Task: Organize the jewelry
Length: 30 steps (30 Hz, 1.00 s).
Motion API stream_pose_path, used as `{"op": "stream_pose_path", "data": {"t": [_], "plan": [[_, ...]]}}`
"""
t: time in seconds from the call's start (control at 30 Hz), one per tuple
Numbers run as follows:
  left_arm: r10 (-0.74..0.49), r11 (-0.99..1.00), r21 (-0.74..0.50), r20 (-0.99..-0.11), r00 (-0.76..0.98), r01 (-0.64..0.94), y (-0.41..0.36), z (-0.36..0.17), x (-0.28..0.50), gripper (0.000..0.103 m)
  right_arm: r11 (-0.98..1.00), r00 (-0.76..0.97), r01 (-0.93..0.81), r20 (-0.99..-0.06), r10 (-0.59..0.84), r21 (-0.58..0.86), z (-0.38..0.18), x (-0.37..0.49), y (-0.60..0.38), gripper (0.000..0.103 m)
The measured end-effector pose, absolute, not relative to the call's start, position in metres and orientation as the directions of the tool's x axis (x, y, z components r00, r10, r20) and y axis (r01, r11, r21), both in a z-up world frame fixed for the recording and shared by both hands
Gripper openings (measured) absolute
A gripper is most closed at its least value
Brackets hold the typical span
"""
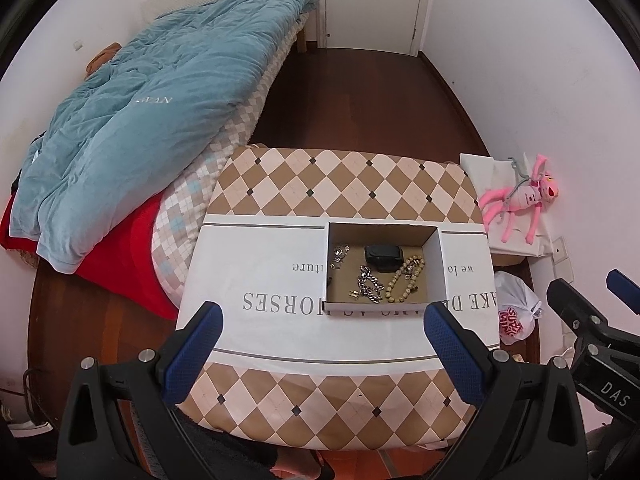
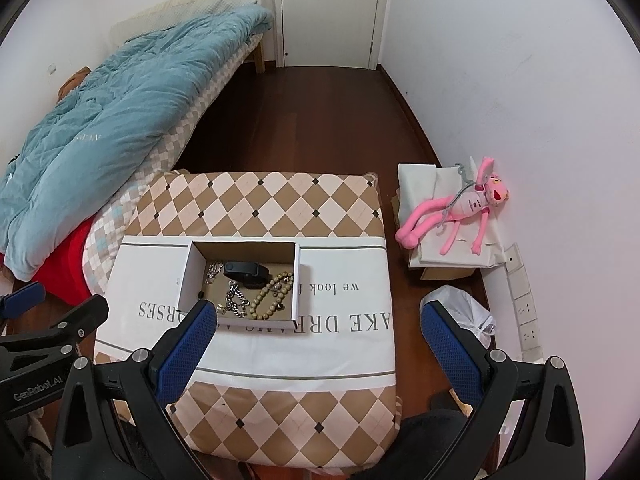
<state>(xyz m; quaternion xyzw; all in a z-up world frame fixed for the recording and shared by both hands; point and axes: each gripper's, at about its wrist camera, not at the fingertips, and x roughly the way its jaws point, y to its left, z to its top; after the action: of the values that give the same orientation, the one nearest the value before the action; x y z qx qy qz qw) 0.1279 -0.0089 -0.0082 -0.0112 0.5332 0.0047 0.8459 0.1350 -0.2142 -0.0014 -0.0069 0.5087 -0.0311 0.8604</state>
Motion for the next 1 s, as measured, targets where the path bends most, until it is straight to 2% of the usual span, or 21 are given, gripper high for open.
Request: {"op": "stream_pose_path", "data": {"t": [1.0], "plan": [[0.002, 1.0, -0.008, -0.905, 0.426, -0.022, -0.0074, -0.0157, 0.1282, 0.103, 0.999, 0.457, 0.036, -0.888, -0.049, -0.036, -0.0103, 0.1348, -0.2131, 0.103]]}}
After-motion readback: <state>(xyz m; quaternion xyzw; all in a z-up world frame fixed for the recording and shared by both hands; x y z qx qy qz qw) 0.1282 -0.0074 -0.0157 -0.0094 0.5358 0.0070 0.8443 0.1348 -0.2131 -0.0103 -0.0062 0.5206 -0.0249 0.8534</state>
